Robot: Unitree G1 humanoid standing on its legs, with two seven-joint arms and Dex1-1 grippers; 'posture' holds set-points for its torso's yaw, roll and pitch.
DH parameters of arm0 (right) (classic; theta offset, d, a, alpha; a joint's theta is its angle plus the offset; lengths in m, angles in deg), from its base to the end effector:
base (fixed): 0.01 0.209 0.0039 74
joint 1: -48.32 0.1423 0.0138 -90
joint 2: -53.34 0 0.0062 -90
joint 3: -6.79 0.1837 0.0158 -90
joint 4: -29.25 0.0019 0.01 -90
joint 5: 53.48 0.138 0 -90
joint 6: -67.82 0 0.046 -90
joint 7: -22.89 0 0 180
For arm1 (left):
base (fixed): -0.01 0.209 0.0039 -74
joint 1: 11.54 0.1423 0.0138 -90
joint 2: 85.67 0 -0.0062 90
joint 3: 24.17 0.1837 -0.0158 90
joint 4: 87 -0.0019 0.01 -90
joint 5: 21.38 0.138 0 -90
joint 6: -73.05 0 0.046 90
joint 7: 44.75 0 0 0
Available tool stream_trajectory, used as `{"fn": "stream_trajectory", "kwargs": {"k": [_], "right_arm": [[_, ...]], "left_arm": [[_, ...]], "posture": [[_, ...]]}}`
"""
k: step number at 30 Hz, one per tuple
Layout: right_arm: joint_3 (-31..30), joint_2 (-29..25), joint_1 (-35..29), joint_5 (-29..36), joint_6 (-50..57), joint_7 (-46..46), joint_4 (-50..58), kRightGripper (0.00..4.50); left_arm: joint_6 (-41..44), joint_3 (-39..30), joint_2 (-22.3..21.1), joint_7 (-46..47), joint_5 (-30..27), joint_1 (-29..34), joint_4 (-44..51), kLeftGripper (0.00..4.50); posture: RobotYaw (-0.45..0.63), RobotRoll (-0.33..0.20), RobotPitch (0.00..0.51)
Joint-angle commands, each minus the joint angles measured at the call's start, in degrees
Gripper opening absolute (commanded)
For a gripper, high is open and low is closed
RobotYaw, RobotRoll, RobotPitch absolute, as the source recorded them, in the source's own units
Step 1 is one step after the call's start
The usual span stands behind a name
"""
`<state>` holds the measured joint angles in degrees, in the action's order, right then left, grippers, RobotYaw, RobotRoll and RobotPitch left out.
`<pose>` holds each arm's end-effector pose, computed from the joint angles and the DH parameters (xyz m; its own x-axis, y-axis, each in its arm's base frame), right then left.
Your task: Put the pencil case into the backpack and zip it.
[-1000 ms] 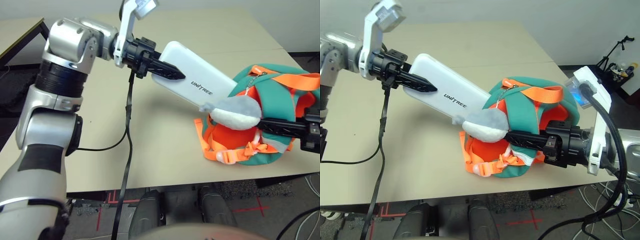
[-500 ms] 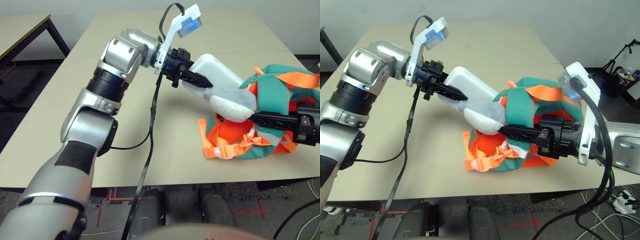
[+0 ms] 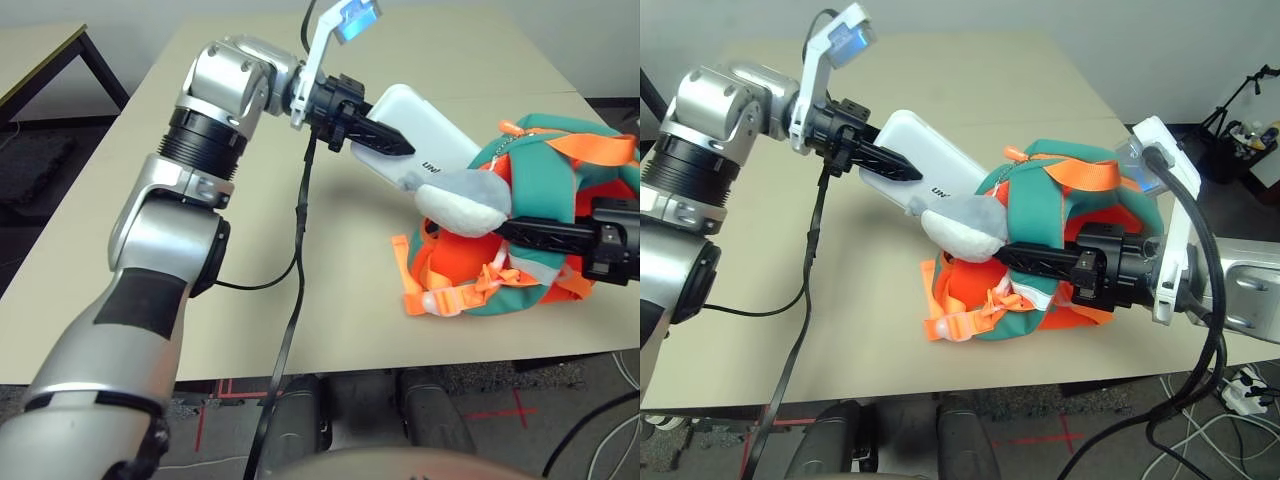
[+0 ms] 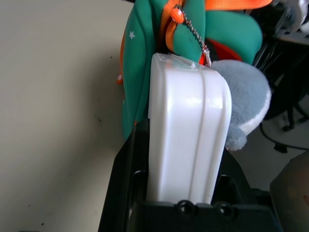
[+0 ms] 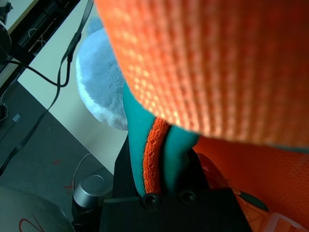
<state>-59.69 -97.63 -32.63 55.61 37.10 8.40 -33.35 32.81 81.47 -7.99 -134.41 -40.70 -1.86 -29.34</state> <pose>0.1661 -0.2458 0.2710 0.4890 0.8100 -0.3238 -0.7505 0.5799 0.3171 0.3456 0.1439 0.3235 -0.0764 -0.9362 -0.3430 0.9942 -0.0454 -0.0977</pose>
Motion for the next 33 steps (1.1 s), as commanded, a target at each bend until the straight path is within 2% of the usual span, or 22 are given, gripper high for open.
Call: {"fn": "stream_trajectory", "kwargs": {"k": [1,10,16,33], "right_arm": [[-1.7,0.8,0.8,-1.5,0.0,-1.2,0.3,0.19],[-3.3,2.3,2.3,-4.4,0.3,-2.8,-0.5,0.19],[-4.5,2.9,3.6,-5.8,0.4,-3.8,-1.1,0.19],[-6.7,4.7,6.2,-7.1,1.1,-4.0,-1.6,0.19]], "left_arm": [[2.8,-4.1,-0.3,0.5,-3.4,-2.2,2.7,1.41],[9.1,-7.9,0.3,2.1,-7.2,-3.0,2.6,1.41],[12.7,-5.1,2.7,2.4,-8.2,1.8,7.3,1.41],[6.2,-0.9,13.5,7.3,-4.2,7.5,2.4,1.41]], "posture": [[-0.10,0.000,0.105],[-0.10,0.000,0.092],[-0.10,0.000,0.085],[-0.11,0.000,0.097]]}}
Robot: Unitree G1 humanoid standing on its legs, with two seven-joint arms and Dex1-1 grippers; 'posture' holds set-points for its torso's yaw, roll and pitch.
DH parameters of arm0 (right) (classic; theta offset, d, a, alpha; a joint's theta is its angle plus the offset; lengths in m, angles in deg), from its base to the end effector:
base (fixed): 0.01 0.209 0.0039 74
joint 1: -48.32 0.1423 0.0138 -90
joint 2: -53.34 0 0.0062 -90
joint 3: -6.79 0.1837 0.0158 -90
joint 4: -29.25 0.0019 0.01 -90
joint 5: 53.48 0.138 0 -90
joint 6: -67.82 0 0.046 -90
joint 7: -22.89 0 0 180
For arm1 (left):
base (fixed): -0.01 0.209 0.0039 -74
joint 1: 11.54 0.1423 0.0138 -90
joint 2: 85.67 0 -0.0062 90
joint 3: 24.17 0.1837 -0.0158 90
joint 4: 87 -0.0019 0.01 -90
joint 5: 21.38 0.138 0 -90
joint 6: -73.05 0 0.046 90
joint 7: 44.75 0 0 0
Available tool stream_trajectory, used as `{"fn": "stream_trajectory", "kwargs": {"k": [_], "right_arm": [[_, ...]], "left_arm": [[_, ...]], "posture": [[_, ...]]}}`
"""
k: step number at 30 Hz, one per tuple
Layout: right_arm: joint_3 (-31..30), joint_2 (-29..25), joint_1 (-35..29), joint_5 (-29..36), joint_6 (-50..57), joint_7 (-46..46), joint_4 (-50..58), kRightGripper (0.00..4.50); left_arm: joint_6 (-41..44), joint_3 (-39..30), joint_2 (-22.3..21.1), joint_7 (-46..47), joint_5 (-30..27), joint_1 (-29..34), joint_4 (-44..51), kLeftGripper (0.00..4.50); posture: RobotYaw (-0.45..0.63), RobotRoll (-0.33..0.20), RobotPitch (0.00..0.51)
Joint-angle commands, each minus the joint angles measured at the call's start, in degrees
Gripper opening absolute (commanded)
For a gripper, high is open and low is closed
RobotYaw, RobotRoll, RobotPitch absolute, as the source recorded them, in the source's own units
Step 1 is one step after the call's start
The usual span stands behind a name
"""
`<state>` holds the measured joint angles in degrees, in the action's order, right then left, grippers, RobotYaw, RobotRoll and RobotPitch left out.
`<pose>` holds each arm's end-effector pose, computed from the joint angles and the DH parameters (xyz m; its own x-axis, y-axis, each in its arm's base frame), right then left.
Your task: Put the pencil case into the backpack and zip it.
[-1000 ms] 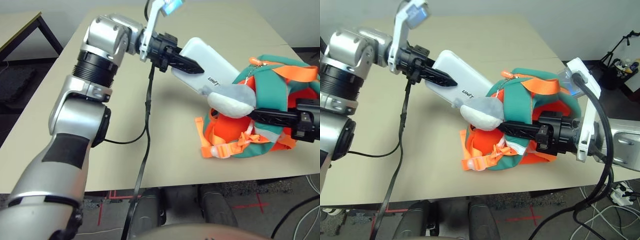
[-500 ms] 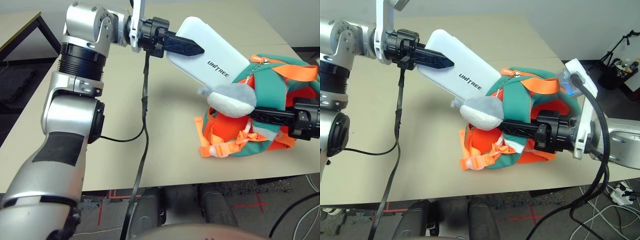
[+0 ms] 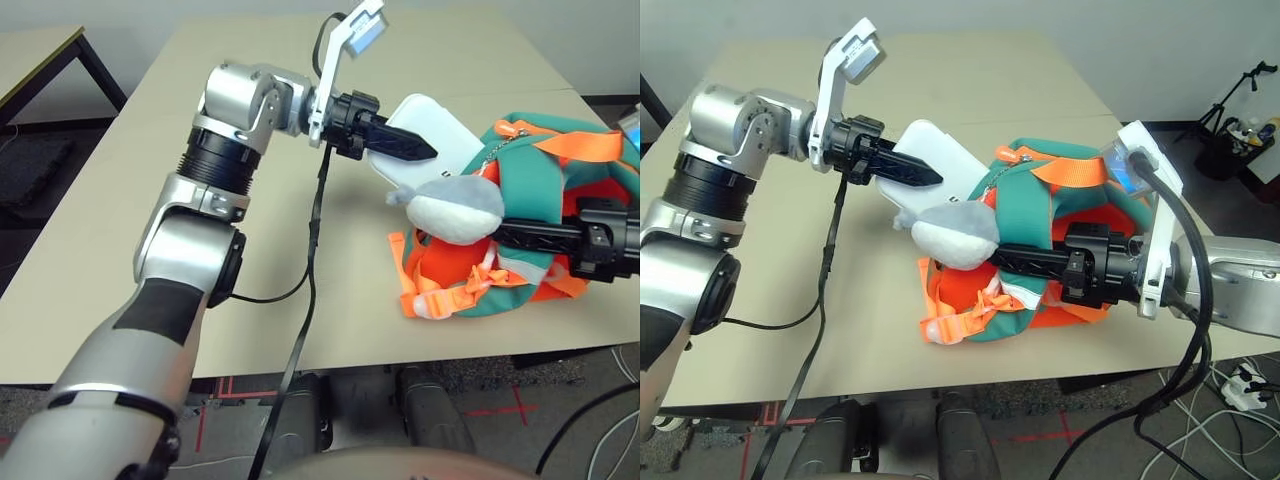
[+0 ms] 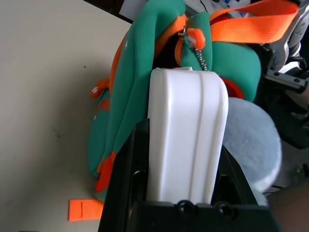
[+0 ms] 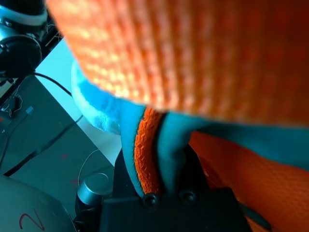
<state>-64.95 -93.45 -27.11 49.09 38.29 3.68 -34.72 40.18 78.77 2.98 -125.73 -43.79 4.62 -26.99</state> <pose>0.1777 -0.2442 0.2630 0.4469 0.8416 -0.3034 -0.7867 0.5312 0.3145 0.3462 0.0994 0.2728 -0.1545 -0.9561 -0.2491 0.9520 -0.0765 -0.2965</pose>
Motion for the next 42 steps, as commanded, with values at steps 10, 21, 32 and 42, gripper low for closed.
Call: {"fn": "stream_trajectory", "kwargs": {"k": [10,21,32,42], "right_arm": [[-1.6,1.0,0.8,-0.4,-0.1,1.4,-0.1,0.19],[-2.2,1.9,1.9,-1.5,0.0,1.2,-0.5,0.19],[-3.1,2.7,3.6,-3.6,1.0,-0.1,-1.8,0.19],[-3.9,3.4,5.4,-5.1,2.2,-1.3,-2.9,0.19]], "left_arm": [[-6.7,5.3,2.7,-1.9,1.4,4.6,0.7,1.41],[-8.4,8.1,1.2,-2.6,2.5,7.3,3.6,1.41],[-3.6,2.5,-5.6,-3.8,-2.0,4.3,7.7,4.33],[-9.0,0.4,-8.0,-2.6,-0.2,1.0,1.4,3.26]], "posture": [[-0.12,0.000,0.096],[-0.11,0.000,0.087],[-0.09,0.000,0.085],[-0.07,0.000,0.078]]}}
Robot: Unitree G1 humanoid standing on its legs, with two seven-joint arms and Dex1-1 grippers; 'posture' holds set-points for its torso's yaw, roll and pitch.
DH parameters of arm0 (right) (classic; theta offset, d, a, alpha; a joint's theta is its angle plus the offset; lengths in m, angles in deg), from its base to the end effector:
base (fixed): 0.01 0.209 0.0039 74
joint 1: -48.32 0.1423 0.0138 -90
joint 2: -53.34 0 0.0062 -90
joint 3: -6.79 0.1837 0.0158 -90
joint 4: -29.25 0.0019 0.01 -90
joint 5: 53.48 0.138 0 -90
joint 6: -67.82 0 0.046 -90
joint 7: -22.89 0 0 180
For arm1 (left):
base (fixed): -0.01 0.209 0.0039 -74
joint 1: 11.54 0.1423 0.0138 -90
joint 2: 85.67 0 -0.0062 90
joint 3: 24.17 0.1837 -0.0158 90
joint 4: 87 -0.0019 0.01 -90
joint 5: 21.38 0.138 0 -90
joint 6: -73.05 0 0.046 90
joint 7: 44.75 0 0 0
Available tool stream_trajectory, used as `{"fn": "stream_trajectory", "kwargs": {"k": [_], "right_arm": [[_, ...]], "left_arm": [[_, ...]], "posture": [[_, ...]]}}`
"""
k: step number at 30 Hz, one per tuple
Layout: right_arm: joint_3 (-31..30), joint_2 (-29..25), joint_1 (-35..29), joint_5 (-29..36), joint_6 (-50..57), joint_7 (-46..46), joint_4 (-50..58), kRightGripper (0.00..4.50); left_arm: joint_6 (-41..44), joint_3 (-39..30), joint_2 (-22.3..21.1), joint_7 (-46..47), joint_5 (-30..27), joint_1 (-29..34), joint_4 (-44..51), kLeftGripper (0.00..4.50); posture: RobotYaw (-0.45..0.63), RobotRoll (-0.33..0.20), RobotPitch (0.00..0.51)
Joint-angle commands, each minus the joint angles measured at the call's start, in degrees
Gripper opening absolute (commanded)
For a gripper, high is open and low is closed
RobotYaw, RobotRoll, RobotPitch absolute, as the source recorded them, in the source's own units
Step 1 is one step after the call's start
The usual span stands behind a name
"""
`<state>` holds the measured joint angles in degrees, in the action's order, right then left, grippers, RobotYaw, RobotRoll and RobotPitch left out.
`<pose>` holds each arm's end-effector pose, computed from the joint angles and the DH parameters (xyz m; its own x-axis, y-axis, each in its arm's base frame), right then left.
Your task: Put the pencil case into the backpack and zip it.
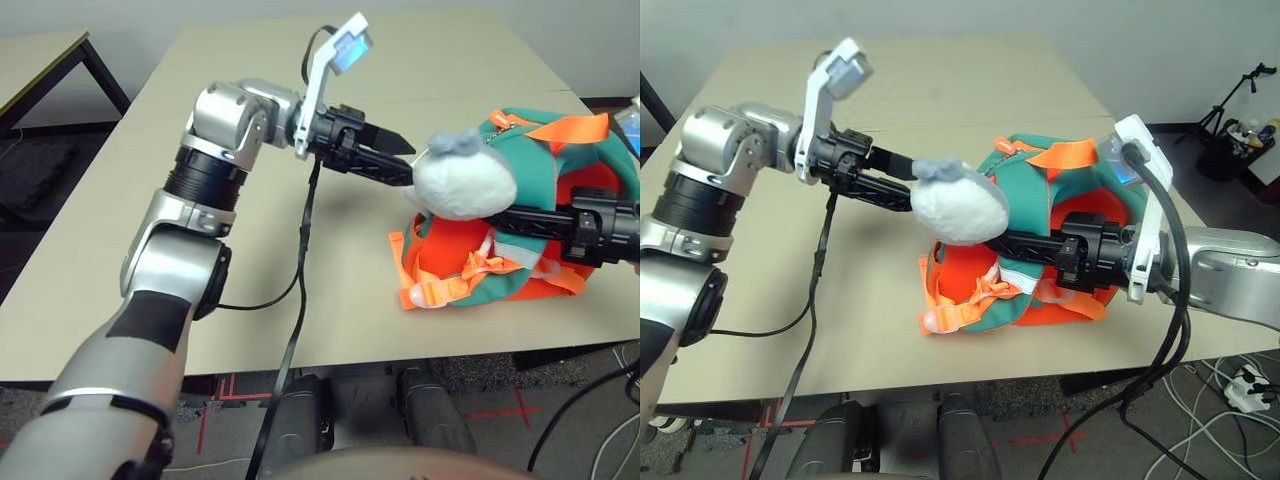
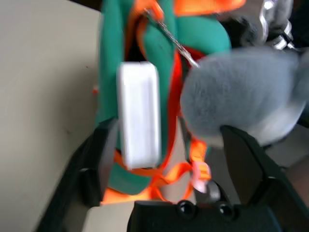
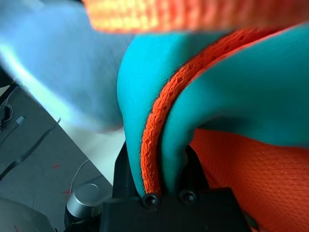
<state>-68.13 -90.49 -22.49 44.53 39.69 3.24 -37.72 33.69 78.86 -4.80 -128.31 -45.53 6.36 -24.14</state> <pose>0.1890 -0.2458 0.2606 0.4718 0.8299 -0.2977 -0.7773 0.5509 0.3039 0.3453 0.1355 0.2847 -0.0992 -0.9635 -0.2487 0.9845 -0.0587 -0.1654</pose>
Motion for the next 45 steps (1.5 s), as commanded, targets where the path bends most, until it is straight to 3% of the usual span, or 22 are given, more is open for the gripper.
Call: {"fn": "stream_trajectory", "kwargs": {"k": [1,4,16,31,34,38,45], "right_arm": [[-0.9,0.5,1.1,-0.8,0.9,-1.0,0.0,0.19],[-1.1,0.7,1.6,-1.2,1.2,-1.1,-0.2,0.19],[-0.1,1.3,1.1,-0.8,1.6,-0.4,0.4,0.19],[0.2,1.3,0.5,-0.4,1.5,0.3,0.6,0.19],[0.1,1.2,0.7,-0.8,1.6,0.1,0.3,0.19],[0.1,1.3,0.8,-1.0,1.7,0.0,0.1,0.19],[-0.2,1.5,1.0,-1.6,1.7,-0.4,-0.1,0.19]], "left_arm": [[-3.4,0.8,0.0,0.0,2.0,-0.7,-2.1,2.94],[-7.1,1.9,1.2,0.3,4.0,-0.4,-4.0,1.99],[-12.8,2.7,4.2,-2.8,7.9,-1.5,-12.2,1.99],[-11.7,0.4,4.4,-2.1,8.5,-3.0,-11.5,1.99],[-9.8,0.4,2.8,-3.3,8.1,-4.1,-10.6,1.41],[-6.3,0.8,1.2,-4.7,6.8,-3.8,-6.4,0.05],[-3.5,1.2,1.6,-3.3,5.6,-2.3,-3.3,0.00]], "posture": [[-0.07,0.000,0.078],[-0.08,0.000,0.072],[-0.10,0.000,0.076],[-0.10,0.000,0.077],[-0.09,0.000,0.077],[-0.09,0.000,0.076],[-0.09,0.000,0.073]]}}
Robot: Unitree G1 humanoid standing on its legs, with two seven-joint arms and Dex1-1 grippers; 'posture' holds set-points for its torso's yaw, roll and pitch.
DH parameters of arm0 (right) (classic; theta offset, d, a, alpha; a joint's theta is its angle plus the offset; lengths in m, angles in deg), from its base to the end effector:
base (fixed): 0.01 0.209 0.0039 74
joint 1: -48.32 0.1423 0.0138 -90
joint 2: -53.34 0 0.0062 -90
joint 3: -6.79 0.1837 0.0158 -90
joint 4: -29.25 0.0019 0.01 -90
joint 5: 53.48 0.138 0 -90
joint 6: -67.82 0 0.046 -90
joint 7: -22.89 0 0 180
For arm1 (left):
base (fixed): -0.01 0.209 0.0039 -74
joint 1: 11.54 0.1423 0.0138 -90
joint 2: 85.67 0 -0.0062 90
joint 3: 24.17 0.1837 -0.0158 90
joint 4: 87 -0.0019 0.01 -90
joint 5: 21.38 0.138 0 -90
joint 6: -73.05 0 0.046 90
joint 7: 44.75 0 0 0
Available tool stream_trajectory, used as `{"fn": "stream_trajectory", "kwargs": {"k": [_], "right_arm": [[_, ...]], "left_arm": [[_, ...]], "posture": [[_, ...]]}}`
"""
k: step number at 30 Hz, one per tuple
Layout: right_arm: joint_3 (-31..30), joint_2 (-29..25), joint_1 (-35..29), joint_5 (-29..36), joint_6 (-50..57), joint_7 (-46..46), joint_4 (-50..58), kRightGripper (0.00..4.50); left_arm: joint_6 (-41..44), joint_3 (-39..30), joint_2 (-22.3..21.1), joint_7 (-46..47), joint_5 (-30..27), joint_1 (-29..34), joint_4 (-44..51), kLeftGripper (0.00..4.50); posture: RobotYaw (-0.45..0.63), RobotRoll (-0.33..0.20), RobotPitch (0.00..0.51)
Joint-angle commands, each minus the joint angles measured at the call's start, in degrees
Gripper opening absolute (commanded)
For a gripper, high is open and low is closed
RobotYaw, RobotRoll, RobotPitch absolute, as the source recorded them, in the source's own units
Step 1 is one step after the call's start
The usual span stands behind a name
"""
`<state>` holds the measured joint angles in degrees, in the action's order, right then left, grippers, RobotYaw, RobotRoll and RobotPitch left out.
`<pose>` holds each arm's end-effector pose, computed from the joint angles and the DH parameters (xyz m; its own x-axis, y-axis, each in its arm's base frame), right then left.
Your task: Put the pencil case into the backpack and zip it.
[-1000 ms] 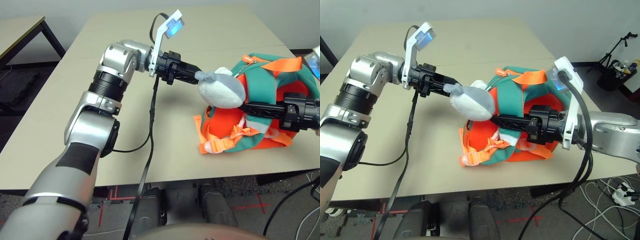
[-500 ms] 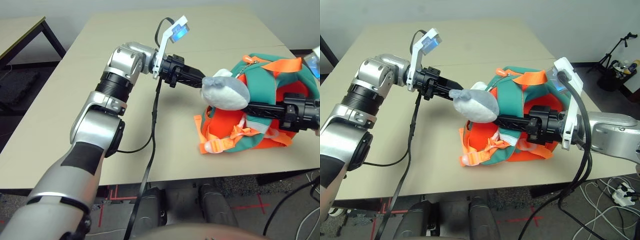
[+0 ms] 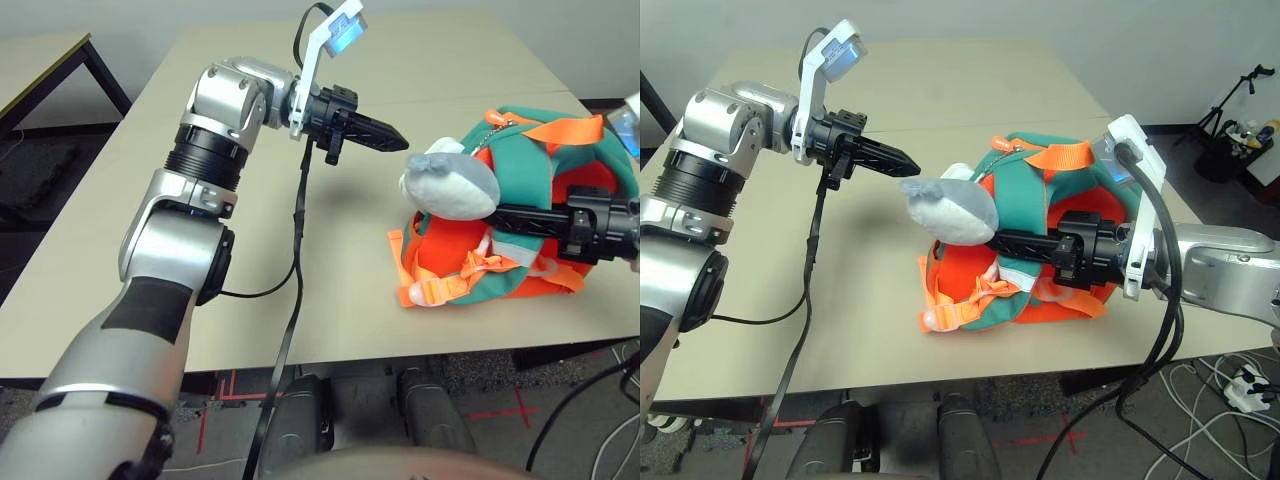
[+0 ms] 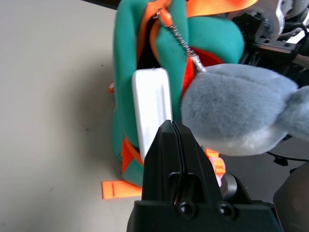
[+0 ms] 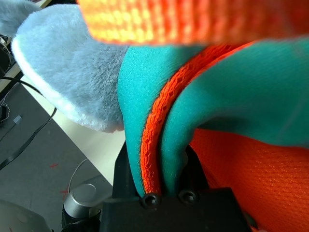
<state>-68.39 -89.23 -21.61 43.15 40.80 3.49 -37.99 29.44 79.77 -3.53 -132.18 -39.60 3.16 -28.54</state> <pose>0.1908 -0.2454 0.2590 0.4770 0.8247 -0.3038 -0.7739 0.5580 0.2996 0.3507 0.1307 0.2944 -0.1018 -0.9451 -0.3105 0.9916 -0.0712 -0.1083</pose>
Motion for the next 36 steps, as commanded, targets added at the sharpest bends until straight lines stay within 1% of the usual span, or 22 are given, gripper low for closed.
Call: {"fn": "stream_trajectory", "kwargs": {"k": [1,7,17,24,32,36], "right_arm": [[0.0,0.2,0.2,-0.3,0.6,-0.6,0.1,0.19],[0.1,0.3,0.1,0.0,0.6,-0.4,0.4,0.19],[0.9,0.5,-1.2,1.2,0.1,0.9,1.4,0.19],[1.6,0.3,-2.2,2.2,0.0,1.8,2.0,0.19],[1.8,0.2,-2.5,2.7,0.0,2.2,2.0,0.19],[1.6,0.2,-2.3,2.4,0.1,2.0,1.8,0.19]], "left_arm": [[0.7,0.7,0.4,0.4,-0.3,1.2,1.4,0.00],[-0.5,2.1,1.9,1.0,0.6,2.4,1.3,0.00],[-3.2,3.8,3.6,2.1,2.1,3.2,-1.6,0.00],[-4.4,4.2,6.6,3.0,2.8,3.9,-4.2,0.00],[-6.6,2.8,9.3,4.3,3.7,1.9,-8.3,0.00],[-7.9,1.5,8.6,4.4,3.9,-0.4,-11.0,0.00]], "posture": [[-0.09,0.000,0.073],[-0.10,0.000,0.078],[-0.12,0.000,0.087],[-0.13,0.000,0.095],[-0.13,0.000,0.097],[-0.12,0.000,0.095]]}}
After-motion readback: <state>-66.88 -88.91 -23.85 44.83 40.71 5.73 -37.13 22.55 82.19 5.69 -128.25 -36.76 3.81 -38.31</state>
